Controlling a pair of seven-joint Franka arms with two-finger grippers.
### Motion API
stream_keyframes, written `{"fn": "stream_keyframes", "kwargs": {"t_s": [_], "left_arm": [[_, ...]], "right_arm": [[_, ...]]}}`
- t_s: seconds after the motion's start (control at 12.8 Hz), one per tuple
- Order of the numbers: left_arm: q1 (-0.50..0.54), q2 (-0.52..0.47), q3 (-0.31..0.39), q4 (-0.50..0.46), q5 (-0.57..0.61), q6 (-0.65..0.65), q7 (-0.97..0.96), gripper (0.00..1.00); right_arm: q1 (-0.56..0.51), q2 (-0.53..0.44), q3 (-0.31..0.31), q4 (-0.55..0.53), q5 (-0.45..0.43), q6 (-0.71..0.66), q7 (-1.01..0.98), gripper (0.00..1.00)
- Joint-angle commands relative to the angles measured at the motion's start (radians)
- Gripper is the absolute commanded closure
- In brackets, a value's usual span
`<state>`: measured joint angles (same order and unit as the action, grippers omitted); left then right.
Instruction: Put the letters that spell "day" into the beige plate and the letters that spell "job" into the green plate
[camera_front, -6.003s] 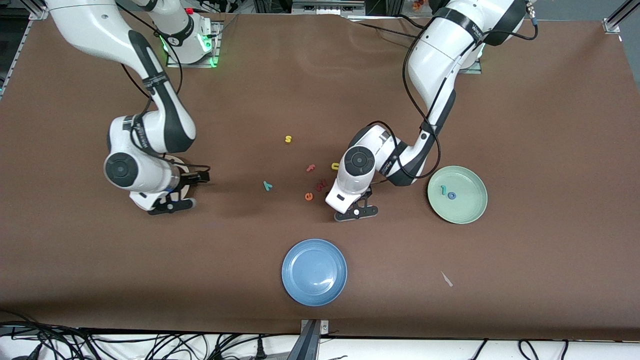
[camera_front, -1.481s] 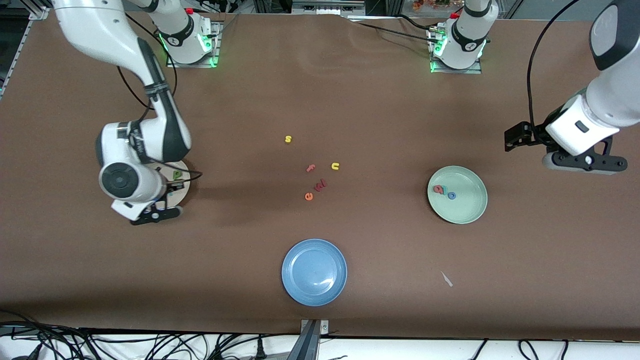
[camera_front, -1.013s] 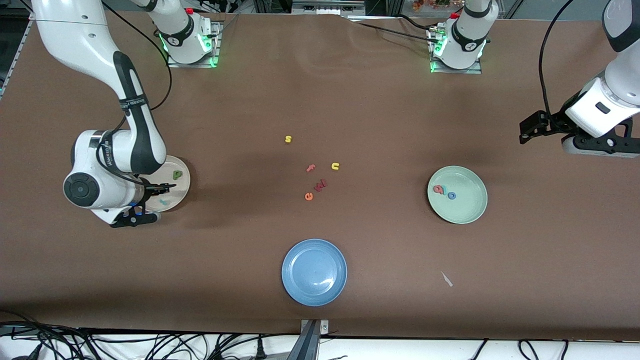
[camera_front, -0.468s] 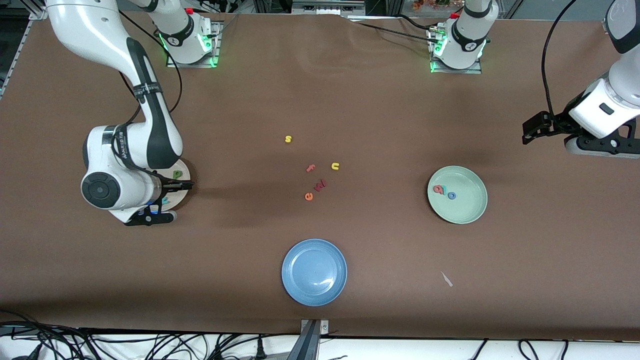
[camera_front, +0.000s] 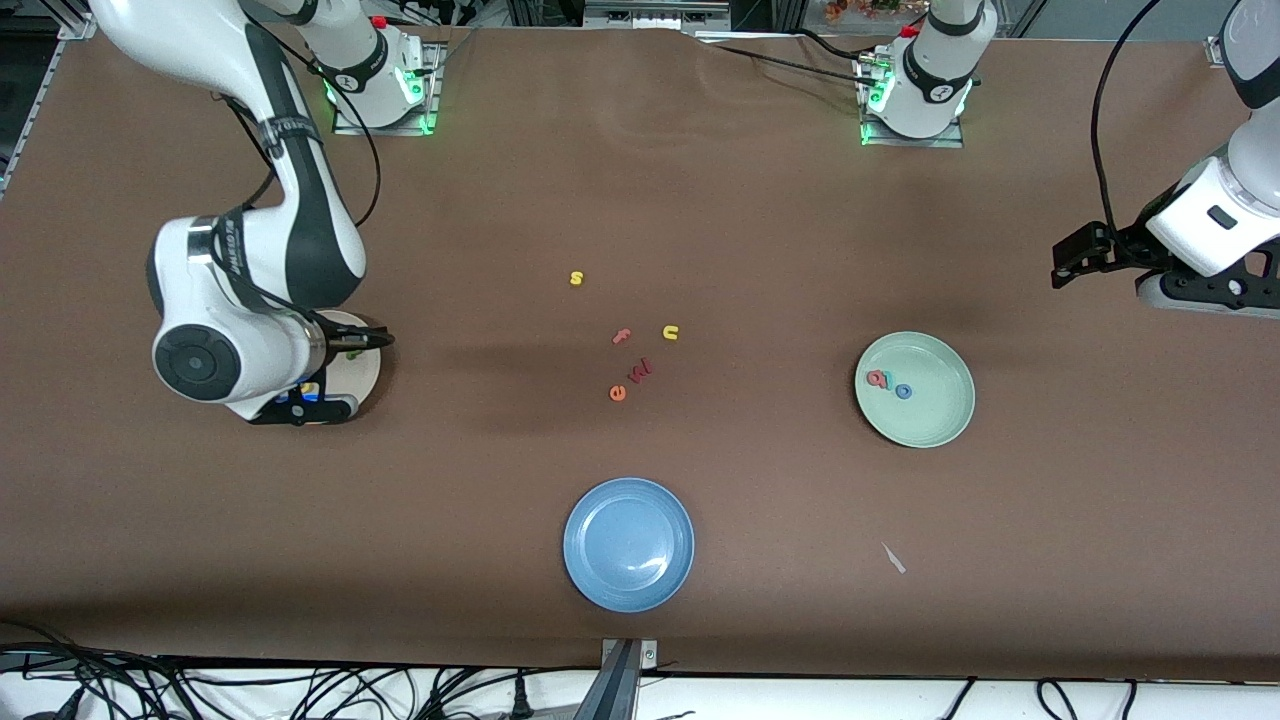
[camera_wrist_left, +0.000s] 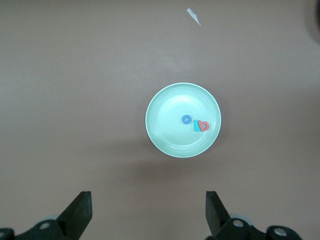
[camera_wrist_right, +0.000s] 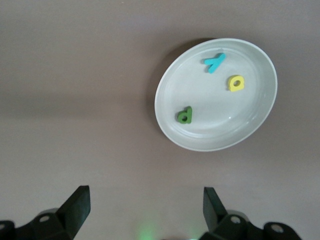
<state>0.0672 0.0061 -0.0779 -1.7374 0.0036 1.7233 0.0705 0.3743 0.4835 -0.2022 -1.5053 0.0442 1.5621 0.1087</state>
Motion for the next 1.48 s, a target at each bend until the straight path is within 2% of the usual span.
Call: {"fn": "stream_keyframes", "kwargs": {"t_s": [0.0, 0.08, 0.16, 0.23, 0.31, 0.55, 0.7, 0.86, 1.09, 1.17, 1.4], "left_arm": [[0.006, -0.012, -0.003, -0.014, -0.008, 0.012, 0.031, 0.00], [0.006, -0.012, -0.003, -0.014, -0.008, 0.012, 0.031, 0.00], [0.006, -0.012, -0.003, -0.014, -0.010, 0.012, 0.031, 0.00], [0.008, -0.012, -0.003, -0.014, -0.010, 0.012, 0.031, 0.00], [0.008, -0.012, -0.003, -0.014, -0.010, 0.012, 0.031, 0.00], [0.008, -0.012, -0.003, -0.014, -0.010, 0.012, 0.029, 0.00], [0.006, -0.012, -0.003, -0.014, -0.010, 0.012, 0.029, 0.00], [0.008, -0.012, -0.003, -0.014, -0.010, 0.012, 0.029, 0.00], [0.006, -0.012, -0.003, -0.013, -0.010, 0.010, 0.028, 0.00], [0.006, -0.012, -0.003, -0.013, -0.010, 0.010, 0.028, 0.00], [0.006, -0.012, -0.005, -0.013, -0.010, 0.010, 0.028, 0.00]], "right_arm": [[0.005, -0.135, 0.055, -0.091, -0.024, -0.002, 0.052, 0.00], [-0.015, -0.187, 0.104, -0.131, -0.073, 0.007, 0.095, 0.00], [-0.084, -0.250, 0.189, -0.192, -0.102, 0.036, 0.103, 0.00], [-0.144, -0.329, 0.249, -0.272, -0.109, 0.099, 0.095, 0.00], [-0.150, -0.398, 0.251, -0.321, -0.109, 0.143, 0.085, 0.00], [-0.187, -0.500, 0.247, -0.325, -0.115, 0.148, -0.088, 0.00], [-0.201, -0.549, 0.210, -0.303, -0.147, 0.121, -0.089, 0.00], [-0.207, -0.553, 0.130, -0.247, -0.129, 0.037, -0.098, 0.00], [-0.221, -0.549, 0.107, -0.196, -0.087, -0.080, -0.106, 0.00], [-0.238, -0.548, 0.103, -0.182, -0.057, -0.095, -0.138, 0.00], [-0.252, -0.543, 0.103, -0.170, -0.040, -0.140, -0.141, 0.00]]}}
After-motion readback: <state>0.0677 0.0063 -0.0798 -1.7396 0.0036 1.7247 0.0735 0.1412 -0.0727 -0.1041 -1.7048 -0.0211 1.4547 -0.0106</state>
